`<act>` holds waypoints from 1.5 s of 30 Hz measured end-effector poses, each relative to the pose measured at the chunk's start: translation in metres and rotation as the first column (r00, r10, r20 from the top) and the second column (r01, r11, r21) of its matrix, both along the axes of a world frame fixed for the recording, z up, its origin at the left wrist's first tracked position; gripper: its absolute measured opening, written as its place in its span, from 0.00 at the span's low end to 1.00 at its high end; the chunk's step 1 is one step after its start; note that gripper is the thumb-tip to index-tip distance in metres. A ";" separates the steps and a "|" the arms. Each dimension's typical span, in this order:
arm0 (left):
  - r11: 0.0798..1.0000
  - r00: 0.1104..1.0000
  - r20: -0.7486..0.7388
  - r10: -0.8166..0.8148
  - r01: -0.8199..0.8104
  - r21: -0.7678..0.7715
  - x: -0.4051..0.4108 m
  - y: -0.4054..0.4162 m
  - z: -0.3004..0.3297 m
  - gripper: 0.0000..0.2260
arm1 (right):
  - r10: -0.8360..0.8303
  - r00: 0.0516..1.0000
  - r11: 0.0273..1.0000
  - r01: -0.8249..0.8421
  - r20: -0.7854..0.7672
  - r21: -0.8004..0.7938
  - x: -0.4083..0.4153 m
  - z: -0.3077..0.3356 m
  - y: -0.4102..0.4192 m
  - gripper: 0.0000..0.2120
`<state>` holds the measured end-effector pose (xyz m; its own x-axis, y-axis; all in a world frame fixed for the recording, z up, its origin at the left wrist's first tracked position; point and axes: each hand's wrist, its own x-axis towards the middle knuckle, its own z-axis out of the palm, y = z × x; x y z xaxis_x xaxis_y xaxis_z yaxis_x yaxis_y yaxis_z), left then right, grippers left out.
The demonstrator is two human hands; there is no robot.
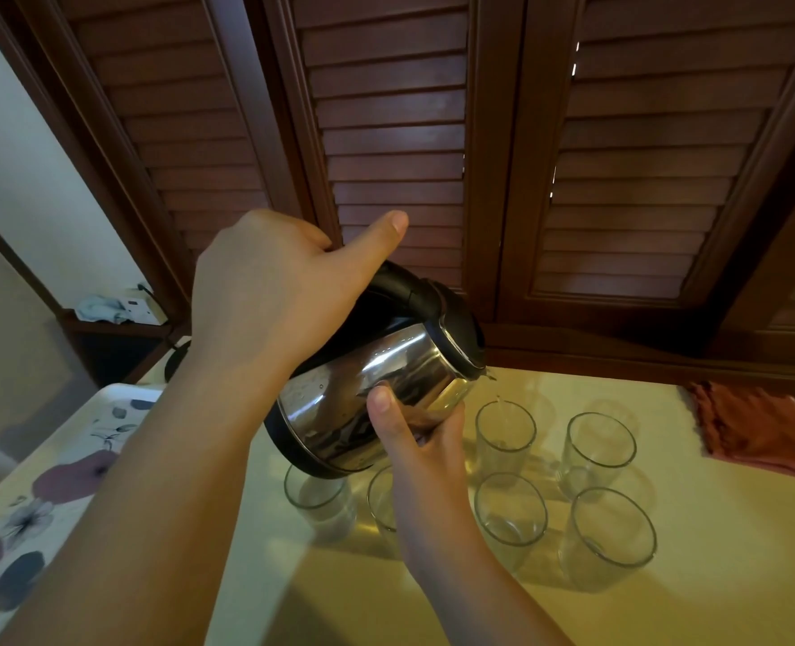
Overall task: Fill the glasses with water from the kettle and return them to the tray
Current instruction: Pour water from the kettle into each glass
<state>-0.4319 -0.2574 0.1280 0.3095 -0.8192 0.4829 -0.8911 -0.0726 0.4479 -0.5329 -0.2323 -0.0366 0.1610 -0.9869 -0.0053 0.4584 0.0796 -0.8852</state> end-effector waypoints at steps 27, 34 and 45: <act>1.000 0.999 0.046 -0.007 0.007 -0.003 -0.010 -0.006 -0.003 0.38 | 0.004 1.000 1.000 -0.004 0.018 0.021 -0.003 -0.005 -0.007 0.33; 1.000 0.999 0.050 0.004 -0.003 -0.013 -0.009 -0.006 -0.001 0.39 | 0.015 0.999 1.000 -0.016 0.030 0.024 -0.004 -0.002 -0.007 0.34; 1.000 0.998 0.062 -0.010 0.011 -0.013 -0.013 -0.002 -0.001 0.37 | 0.025 0.999 1.000 -0.025 0.031 0.011 -0.006 -0.003 -0.004 0.35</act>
